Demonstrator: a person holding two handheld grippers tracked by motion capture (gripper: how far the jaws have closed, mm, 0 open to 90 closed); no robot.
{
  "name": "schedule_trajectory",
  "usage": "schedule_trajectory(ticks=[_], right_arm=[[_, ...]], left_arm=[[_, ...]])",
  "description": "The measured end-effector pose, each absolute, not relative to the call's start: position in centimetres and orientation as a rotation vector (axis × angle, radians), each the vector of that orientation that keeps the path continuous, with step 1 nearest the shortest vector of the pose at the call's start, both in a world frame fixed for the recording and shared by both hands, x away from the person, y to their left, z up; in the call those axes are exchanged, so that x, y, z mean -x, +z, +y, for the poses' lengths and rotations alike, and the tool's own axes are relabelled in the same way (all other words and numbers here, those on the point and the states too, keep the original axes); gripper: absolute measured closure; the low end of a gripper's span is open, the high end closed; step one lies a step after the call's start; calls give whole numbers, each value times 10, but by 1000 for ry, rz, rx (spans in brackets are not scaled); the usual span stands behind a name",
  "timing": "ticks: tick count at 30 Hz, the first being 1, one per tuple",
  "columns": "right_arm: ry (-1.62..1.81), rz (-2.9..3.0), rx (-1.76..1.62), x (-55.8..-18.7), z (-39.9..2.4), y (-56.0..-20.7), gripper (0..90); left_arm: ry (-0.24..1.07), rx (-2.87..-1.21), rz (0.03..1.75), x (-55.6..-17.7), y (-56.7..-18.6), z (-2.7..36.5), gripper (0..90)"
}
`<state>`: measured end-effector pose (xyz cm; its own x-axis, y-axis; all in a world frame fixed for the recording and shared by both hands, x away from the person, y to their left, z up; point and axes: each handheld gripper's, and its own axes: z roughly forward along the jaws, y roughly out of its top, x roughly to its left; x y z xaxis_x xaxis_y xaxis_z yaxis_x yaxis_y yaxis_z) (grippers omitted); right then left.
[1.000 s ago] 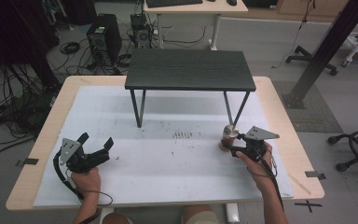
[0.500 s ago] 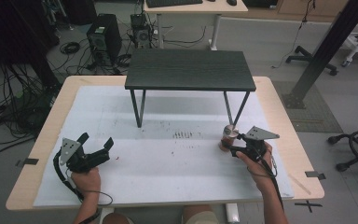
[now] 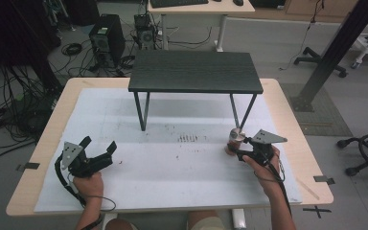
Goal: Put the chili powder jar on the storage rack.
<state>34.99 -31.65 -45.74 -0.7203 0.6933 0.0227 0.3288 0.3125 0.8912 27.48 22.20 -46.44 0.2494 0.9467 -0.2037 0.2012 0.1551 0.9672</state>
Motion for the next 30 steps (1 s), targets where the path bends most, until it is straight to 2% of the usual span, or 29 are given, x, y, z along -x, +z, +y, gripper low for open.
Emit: schedule_trajectory(ticks=[30], right_arm=[[1365,2225,-919,-350,-316,-456,429]], left_arm=[[785,-1316,1210,-275,-464,222,2]])
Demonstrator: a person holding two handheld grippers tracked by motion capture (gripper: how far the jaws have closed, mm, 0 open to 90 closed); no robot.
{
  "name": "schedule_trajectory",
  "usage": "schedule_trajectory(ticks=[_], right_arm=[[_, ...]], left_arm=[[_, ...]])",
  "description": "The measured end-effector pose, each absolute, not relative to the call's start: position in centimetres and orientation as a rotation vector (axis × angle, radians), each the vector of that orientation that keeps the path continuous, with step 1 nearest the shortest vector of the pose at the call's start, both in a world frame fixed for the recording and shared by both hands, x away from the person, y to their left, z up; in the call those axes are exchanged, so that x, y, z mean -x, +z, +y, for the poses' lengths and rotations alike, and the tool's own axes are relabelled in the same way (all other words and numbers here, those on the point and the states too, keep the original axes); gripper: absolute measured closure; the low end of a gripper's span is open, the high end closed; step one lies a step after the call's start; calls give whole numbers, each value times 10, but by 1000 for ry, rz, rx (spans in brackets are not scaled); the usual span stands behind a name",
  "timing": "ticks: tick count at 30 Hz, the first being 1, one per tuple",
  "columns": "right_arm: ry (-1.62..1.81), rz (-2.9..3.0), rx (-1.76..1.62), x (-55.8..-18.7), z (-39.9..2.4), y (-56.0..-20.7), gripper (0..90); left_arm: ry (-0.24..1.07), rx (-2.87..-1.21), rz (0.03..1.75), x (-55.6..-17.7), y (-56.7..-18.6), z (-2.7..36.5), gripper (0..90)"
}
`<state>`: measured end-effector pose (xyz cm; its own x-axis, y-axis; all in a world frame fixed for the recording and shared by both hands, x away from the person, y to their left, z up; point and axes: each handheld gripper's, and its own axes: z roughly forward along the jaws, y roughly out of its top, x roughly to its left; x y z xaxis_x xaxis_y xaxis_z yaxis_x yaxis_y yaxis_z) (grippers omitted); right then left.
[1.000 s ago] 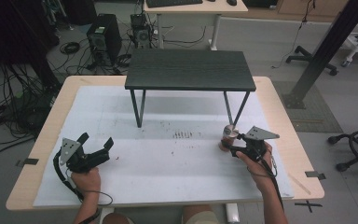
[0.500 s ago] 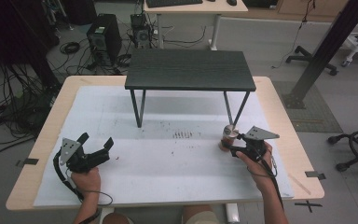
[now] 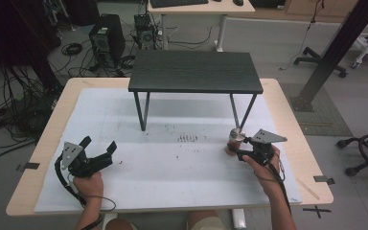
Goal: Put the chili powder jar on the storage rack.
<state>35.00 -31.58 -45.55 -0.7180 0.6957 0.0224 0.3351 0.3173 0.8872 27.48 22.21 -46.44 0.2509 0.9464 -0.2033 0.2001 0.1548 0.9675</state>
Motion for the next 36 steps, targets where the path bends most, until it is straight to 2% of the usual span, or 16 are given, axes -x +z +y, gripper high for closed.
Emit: schedule_trajectory(ticks=[28,36], right_arm=[[1366,2226,-915,-349,-315,-451,429],[1390,2242,-873,-345,-312,-435,429]], left_arm=[[784,-1313,1211,-275,-464,222,2],[785,-1315,1210,-275,-464,222,2]])
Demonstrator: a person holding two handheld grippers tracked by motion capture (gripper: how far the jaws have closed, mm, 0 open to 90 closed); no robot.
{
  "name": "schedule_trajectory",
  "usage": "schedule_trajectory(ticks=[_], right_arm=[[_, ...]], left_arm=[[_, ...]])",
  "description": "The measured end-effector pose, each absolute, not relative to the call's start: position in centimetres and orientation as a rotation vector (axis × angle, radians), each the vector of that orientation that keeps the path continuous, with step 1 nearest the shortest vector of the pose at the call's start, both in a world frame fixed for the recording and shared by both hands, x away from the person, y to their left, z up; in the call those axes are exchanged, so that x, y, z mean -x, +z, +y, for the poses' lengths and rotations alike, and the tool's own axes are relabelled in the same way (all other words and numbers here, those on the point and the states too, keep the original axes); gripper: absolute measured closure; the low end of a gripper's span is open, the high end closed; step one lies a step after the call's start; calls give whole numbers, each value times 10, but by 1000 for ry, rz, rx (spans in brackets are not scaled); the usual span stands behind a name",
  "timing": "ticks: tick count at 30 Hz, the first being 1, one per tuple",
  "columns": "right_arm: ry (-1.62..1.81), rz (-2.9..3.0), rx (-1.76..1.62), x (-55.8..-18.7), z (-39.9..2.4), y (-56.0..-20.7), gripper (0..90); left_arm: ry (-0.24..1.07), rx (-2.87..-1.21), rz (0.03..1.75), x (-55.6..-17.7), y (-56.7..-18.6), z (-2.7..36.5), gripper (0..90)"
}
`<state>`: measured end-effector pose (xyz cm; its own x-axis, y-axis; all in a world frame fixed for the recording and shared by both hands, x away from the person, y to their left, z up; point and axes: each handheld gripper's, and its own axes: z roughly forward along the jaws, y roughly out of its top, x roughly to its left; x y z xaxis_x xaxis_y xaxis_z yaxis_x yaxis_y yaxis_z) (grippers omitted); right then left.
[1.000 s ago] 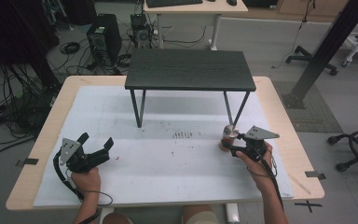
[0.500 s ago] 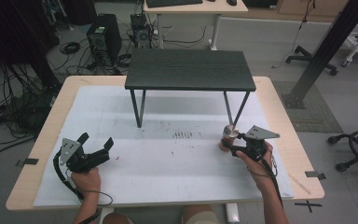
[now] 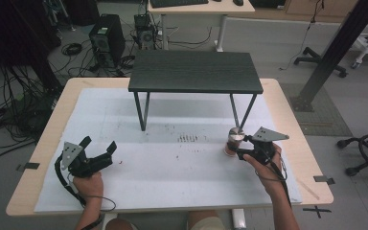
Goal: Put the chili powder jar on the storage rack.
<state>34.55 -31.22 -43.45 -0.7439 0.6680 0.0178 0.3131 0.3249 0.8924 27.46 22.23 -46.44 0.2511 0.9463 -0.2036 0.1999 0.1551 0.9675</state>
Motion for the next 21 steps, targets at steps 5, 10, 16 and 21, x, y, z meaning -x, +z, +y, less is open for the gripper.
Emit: schedule_trajectory(ticks=[5,10,16,21], right_arm=[[1428,2224,-852,-344,-316,-412,430],[1441,2224,-845,-343,-322,-388,429],[1439,2235,-842,-345,-324,-369,430],[1449,2237,-834,-345,-325,-348,429]], left_arm=[[785,-1316,1210,-275,-464,222,2],[786,-1319,1210,-275,-464,222,2],[786,-1317,1212,-275,-464,222,2],[784,-1315,1211,-275,-464,222,2]])
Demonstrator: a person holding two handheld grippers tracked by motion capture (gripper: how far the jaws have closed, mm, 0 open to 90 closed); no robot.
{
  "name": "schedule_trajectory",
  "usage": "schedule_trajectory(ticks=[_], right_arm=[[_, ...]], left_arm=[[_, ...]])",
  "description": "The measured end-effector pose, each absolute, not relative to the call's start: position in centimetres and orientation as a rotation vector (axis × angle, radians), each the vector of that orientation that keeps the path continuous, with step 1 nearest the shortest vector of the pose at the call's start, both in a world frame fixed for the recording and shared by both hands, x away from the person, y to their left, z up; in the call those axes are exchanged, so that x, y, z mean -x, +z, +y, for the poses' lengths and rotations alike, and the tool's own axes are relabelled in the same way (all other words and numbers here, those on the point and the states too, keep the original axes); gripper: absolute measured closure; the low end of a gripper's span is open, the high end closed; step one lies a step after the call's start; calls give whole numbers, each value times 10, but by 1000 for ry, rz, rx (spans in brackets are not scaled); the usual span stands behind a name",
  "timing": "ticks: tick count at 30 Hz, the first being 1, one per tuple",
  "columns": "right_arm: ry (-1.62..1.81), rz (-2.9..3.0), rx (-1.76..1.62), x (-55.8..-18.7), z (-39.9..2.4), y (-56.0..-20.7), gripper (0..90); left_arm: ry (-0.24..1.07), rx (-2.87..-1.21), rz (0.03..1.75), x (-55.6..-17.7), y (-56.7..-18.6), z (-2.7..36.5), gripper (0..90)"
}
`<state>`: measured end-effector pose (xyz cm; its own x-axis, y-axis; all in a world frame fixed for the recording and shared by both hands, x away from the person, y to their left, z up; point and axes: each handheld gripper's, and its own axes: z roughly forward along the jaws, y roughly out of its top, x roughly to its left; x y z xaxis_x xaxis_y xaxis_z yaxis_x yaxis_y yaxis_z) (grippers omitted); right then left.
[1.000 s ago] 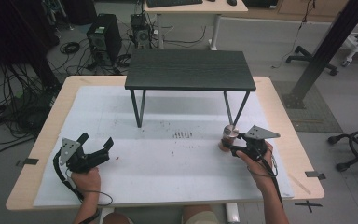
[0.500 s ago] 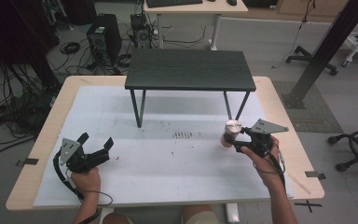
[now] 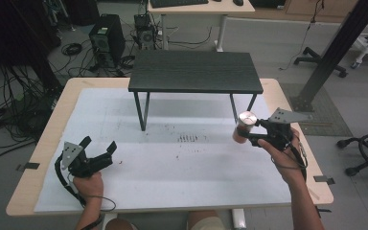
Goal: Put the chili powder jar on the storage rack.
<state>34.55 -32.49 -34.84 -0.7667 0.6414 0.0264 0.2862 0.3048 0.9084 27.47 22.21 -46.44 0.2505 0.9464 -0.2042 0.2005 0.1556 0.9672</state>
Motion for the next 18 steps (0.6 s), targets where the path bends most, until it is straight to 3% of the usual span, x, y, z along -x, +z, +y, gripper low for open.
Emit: schedule_trajectory(ticks=[18], right_arm=[[1490,2215,-808,-357,-321,-272,429]], left_arm=[[780,-1311,1210,-275,-465,223,2]])
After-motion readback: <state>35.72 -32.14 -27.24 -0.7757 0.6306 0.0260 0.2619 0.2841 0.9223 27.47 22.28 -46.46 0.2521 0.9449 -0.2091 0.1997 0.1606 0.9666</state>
